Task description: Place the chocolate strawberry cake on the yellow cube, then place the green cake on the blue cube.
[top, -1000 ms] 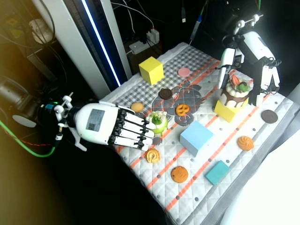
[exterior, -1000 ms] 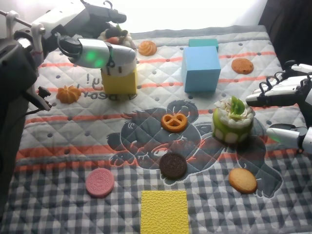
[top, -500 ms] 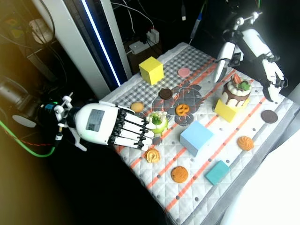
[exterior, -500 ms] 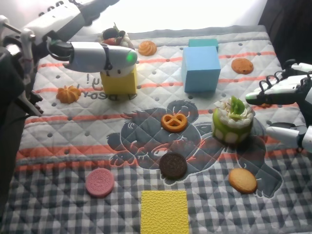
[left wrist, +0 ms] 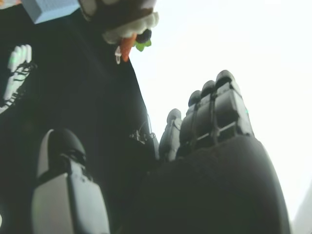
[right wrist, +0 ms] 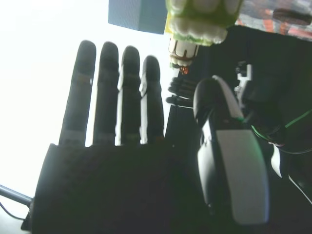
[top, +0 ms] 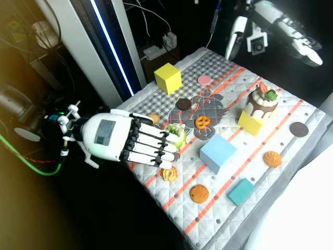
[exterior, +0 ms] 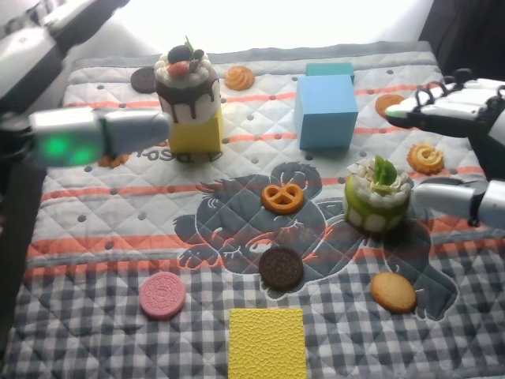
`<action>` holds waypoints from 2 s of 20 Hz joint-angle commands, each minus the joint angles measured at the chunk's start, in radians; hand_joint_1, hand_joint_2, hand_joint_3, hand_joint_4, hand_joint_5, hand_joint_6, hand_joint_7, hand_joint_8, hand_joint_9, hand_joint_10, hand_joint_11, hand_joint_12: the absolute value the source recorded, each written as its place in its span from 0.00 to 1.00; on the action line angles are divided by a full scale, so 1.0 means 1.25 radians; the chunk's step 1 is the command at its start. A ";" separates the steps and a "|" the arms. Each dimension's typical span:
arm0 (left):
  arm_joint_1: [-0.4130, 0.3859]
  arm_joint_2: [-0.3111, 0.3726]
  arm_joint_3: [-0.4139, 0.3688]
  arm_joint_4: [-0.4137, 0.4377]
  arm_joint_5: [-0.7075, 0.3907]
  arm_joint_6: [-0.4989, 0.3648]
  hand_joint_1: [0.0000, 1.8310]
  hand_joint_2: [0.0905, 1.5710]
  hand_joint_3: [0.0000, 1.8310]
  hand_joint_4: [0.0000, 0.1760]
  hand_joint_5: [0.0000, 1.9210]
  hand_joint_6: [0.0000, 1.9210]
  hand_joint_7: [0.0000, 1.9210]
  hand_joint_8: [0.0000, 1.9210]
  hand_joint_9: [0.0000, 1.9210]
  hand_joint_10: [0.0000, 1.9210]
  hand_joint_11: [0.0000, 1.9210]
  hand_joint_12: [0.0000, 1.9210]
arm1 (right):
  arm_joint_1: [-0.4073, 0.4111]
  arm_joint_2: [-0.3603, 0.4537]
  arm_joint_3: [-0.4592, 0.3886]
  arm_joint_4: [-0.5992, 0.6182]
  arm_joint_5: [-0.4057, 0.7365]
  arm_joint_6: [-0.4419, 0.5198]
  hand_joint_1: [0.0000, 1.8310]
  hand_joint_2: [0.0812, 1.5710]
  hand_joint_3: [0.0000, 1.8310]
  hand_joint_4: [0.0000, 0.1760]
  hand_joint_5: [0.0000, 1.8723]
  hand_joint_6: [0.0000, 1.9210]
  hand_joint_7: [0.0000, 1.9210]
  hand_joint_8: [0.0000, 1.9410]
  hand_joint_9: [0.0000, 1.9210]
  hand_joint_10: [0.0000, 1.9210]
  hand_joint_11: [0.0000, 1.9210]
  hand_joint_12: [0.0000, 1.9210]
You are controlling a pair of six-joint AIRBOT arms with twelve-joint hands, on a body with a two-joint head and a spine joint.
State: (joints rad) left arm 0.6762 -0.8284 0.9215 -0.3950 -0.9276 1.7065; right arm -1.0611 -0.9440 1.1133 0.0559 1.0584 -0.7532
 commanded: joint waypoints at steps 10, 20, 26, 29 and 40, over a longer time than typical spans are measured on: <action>0.195 0.067 -0.108 -0.013 -0.246 -0.045 0.33 0.50 0.00 0.81 0.00 0.00 0.00 0.00 0.00 0.00 0.00 0.00 | 0.079 -0.067 0.053 -0.036 -0.057 0.006 0.27 0.69 0.00 0.28 0.13 0.00 0.16 0.00 0.16 0.00 0.05 0.39; 0.189 0.054 -0.096 -0.023 -0.248 -0.045 0.34 0.53 0.00 0.85 0.00 0.00 0.00 0.00 0.00 0.00 0.00 0.00 | 0.098 -0.098 0.077 -0.062 -0.121 0.006 0.50 0.69 0.00 0.00 0.36 0.01 0.49 0.03 0.45 0.23 0.24 0.71; 0.200 0.052 -0.095 -0.039 -0.245 -0.045 0.36 0.53 0.00 1.00 0.00 0.00 0.00 0.00 0.00 0.00 0.00 0.00 | 0.155 -0.074 0.081 -0.095 -0.056 0.046 0.66 0.73 0.00 0.00 0.42 0.60 0.50 0.59 0.46 0.43 0.28 0.73; 0.204 0.049 -0.096 -0.043 -0.245 -0.045 0.39 0.54 0.00 1.00 0.00 0.00 0.00 0.00 0.00 0.00 0.00 0.00 | 0.211 -0.079 0.103 -0.095 -0.043 0.046 0.66 0.72 0.00 0.00 0.46 0.56 0.49 0.59 0.42 0.43 0.22 0.78; 0.204 0.035 -0.090 -0.042 -0.236 -0.045 0.41 0.55 0.00 0.69 0.00 0.00 0.00 0.00 0.00 0.00 0.00 0.00 | 0.377 -0.232 0.279 -0.061 -0.223 0.041 0.65 0.73 0.00 0.10 0.48 0.61 0.46 0.56 0.52 0.17 0.44 0.57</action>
State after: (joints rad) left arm 0.9382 -0.7845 0.8040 -0.4633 -1.1080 1.6550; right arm -0.6060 -1.2377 1.4647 -0.0406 0.6777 -0.7055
